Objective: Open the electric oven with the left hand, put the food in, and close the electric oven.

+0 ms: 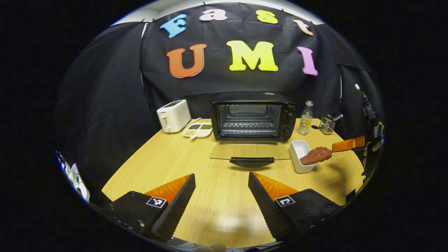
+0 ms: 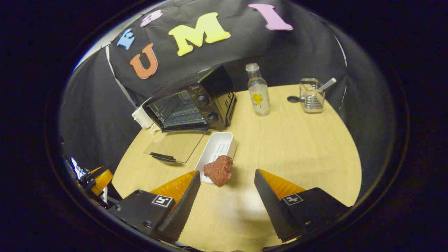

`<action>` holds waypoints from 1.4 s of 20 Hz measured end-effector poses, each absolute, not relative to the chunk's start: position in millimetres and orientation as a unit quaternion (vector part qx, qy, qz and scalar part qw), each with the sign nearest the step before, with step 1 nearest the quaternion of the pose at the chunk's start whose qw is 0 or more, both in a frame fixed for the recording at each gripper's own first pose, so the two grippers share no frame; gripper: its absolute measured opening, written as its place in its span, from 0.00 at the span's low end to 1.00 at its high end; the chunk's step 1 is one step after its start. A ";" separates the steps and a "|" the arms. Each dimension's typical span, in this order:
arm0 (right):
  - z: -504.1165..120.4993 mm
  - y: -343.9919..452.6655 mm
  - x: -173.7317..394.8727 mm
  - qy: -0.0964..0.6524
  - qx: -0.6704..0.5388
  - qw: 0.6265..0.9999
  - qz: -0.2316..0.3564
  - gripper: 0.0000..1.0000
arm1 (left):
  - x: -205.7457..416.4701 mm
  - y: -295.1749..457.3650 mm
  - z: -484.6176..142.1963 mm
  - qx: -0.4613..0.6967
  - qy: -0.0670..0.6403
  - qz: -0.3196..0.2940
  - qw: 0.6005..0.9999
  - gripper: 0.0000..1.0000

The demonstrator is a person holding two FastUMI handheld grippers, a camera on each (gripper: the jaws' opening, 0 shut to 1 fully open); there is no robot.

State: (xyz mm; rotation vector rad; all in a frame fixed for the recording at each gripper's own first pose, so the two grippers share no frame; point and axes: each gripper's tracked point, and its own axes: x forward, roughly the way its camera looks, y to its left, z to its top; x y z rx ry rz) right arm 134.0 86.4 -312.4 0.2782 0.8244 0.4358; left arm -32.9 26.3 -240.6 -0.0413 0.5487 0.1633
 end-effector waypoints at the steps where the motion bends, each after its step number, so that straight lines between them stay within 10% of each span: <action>1: -318.6 95.6 139.4 0.412 0.150 0.871 0.223 0.89 | -36.1 27.8 -235.4 -0.023 0.271 0.094 0.958 0.97; 4: -330.4 112.1 148.0 0.451 0.198 0.835 0.247 0.80 | -43.7 27.7 -224.0 -0.029 0.272 0.124 0.954 0.97; 10: -339.5 118.4 145.2 0.497 0.267 0.787 0.248 0.26 | -46.4 19.3 -203.0 -0.013 0.268 0.145 0.952 0.96; 28: -212.5 203.2 68.4 0.364 0.335 0.838 0.230 0.16 | -160.8 76.8 -186.4 -0.021 0.228 0.114 0.967 0.96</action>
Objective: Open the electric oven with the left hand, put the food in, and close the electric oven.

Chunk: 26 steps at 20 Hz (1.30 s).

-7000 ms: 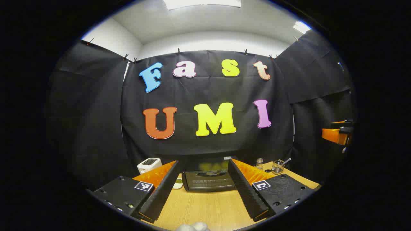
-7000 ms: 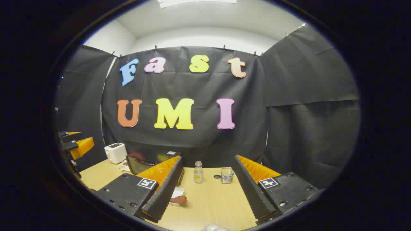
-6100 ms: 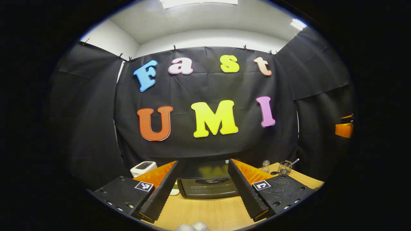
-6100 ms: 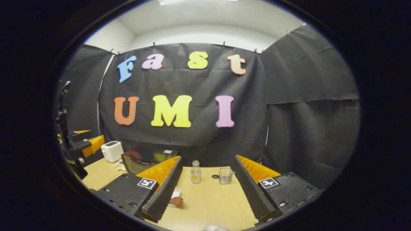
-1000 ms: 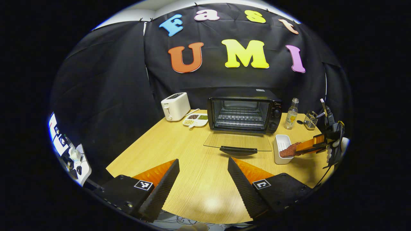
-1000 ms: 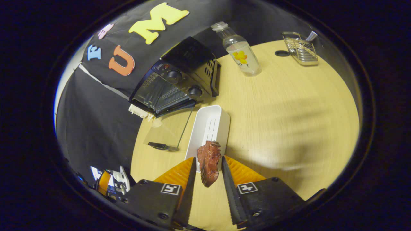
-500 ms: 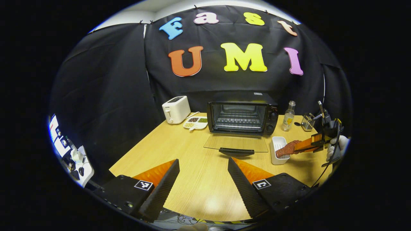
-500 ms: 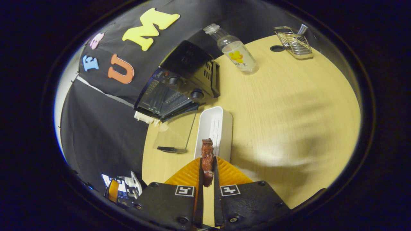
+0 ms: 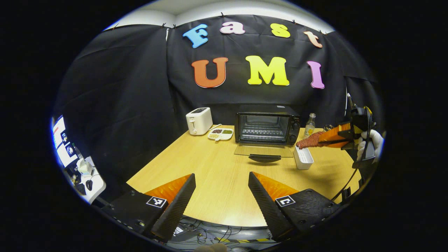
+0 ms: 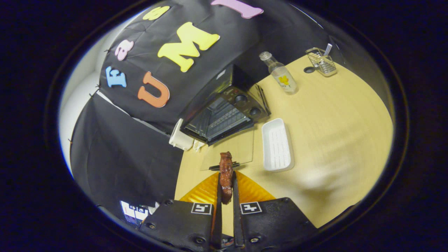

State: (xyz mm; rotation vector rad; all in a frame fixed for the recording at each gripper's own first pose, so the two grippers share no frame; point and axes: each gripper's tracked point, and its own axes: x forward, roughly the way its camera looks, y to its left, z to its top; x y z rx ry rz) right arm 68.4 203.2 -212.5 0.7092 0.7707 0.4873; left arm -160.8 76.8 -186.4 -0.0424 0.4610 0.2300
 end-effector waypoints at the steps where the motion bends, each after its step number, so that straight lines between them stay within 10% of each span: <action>1: -207.0 219.3 61.5 0.356 0.339 0.840 0.229 0.16 | -172.5 82.7 -186.1 -0.017 0.229 0.110 0.967 0.96; 26: -236.0 363.3 273.7 0.224 0.506 0.831 0.055 0.16 | -203.0 189.8 -161.9 0.011 0.264 0.190 0.945 0.96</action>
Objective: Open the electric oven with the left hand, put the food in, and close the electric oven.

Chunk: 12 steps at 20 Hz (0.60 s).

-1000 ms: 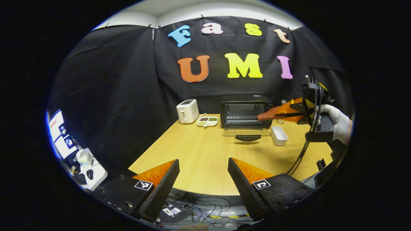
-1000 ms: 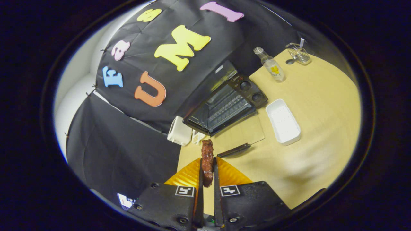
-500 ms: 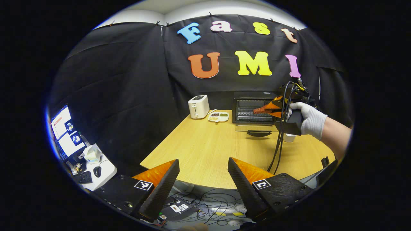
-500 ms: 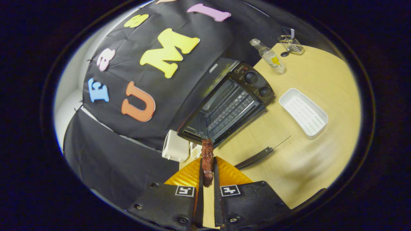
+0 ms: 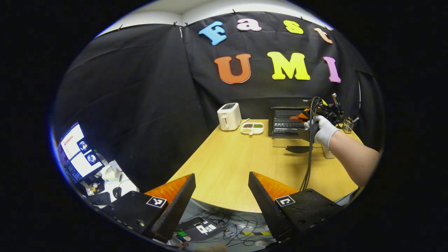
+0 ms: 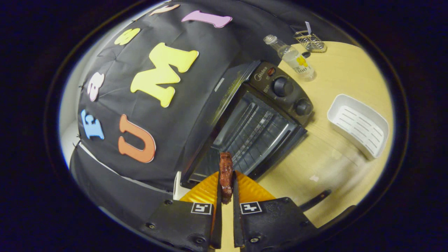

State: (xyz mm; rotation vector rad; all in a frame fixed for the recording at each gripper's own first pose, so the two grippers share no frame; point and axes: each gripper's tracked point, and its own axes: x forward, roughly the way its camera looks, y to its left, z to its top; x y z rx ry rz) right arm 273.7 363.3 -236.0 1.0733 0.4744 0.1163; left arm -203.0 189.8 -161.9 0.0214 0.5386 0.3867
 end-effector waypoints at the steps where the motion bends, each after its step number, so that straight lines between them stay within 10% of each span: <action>1: -241.5 361.0 284.2 0.221 0.509 0.830 0.043 0.17 | -198.2 191.7 -160.8 0.009 0.264 0.194 0.945 0.96; 12: -279.3 370.2 347.6 0.214 0.483 0.849 -0.002 0.21 | -178.1 203.3 -170.0 -0.002 0.298 0.212 0.931 0.97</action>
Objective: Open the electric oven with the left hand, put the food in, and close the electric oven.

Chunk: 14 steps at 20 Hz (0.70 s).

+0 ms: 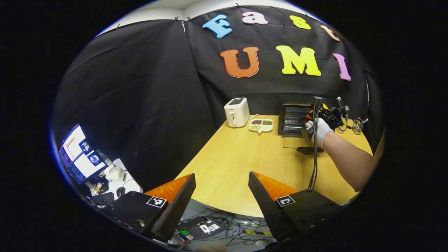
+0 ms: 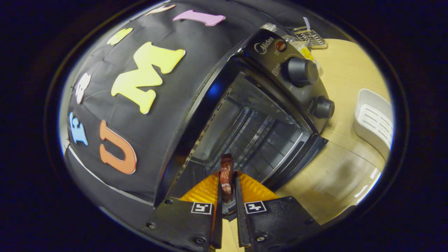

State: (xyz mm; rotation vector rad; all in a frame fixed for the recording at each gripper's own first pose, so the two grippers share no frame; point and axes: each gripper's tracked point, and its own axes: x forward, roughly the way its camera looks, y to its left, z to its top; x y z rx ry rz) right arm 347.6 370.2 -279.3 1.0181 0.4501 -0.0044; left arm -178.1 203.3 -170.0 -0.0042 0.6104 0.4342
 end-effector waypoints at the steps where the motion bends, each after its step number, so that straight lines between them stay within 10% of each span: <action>1: -278.3 368.2 349.2 0.207 0.480 0.852 -0.006 0.22 | -175.6 202.5 -169.8 -0.007 0.297 0.212 0.931 0.97; 4: -277.1 364.3 352.2 0.208 0.451 0.868 -0.006 0.33 | -174.8 198.8 -174.9 -0.009 0.300 0.208 0.931 0.96; 7: -280.3 359.1 345.8 0.224 0.414 0.882 -0.006 0.69 | -175.4 195.2 -178.4 -0.016 0.300 0.204 0.932 0.97; 14: -279.6 347.3 330.3 0.227 0.385 0.894 0.001 0.83 | -173.9 187.6 -177.7 -0.023 0.291 0.192 0.937 0.97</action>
